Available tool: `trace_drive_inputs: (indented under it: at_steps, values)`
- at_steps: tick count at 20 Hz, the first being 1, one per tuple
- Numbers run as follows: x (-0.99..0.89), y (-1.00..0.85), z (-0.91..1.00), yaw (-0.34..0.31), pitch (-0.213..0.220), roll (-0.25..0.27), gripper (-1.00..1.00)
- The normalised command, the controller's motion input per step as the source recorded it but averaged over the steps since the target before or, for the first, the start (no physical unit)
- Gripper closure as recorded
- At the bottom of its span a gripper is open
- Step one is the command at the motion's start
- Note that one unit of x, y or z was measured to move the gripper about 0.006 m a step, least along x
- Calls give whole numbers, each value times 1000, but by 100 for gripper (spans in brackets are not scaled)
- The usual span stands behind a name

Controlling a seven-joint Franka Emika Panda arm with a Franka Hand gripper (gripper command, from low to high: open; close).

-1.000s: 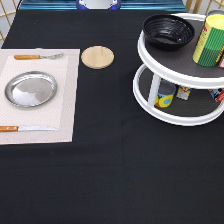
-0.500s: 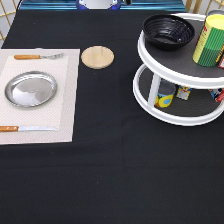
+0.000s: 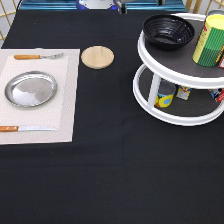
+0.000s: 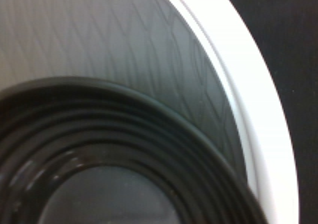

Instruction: Pick up the bowl from the lazy Susan and put bowl on the plate

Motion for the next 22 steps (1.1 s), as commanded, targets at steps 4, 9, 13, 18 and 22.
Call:
trace_drive_inputs:
  at_steps: [4, 9, 13, 18, 22]
  values:
    - [-26, -2, -384, 14, -52, 68, -100]
    - [-144, 83, -313, 13, -93, 39, -100]
    - [-165, 228, -126, 0, -85, 5, -100]
    - [-262, 225, -22, 0, -90, 0, -100]
    - [-298, 60, -50, 0, -93, 8, 100]
